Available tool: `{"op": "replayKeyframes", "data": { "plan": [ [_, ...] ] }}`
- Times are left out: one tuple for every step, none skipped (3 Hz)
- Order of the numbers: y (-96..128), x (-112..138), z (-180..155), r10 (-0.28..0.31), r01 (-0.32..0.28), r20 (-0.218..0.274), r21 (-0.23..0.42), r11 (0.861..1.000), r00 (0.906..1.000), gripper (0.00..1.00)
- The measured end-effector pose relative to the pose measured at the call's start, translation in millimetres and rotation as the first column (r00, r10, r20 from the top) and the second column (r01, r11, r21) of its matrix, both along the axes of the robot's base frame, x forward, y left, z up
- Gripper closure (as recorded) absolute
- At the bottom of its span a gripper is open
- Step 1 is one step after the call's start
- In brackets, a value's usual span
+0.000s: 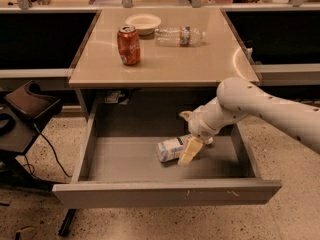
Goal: Pick blue plastic bottle from top drawer and place on counter
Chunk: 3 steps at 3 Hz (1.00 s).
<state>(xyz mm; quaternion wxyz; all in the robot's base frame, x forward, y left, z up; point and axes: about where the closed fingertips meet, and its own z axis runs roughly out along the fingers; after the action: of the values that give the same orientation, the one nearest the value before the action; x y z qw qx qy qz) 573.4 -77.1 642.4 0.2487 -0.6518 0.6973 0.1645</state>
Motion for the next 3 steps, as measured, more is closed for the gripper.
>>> {"op": "replayKeyframes", "data": {
  "plan": [
    [7.9,-3.8,-4.6,0.051,-0.051,-0.019,0.019,0.999,0.9985,0.00],
    [25.8,-11.9,-18.2,0.137,-0.134,-0.065,0.055,0.990,0.9884,0.00],
    [35.6,-18.7,-30.4,0.182,-0.175,-0.097,0.075,0.982,0.9784,0.00]
  ]
}}
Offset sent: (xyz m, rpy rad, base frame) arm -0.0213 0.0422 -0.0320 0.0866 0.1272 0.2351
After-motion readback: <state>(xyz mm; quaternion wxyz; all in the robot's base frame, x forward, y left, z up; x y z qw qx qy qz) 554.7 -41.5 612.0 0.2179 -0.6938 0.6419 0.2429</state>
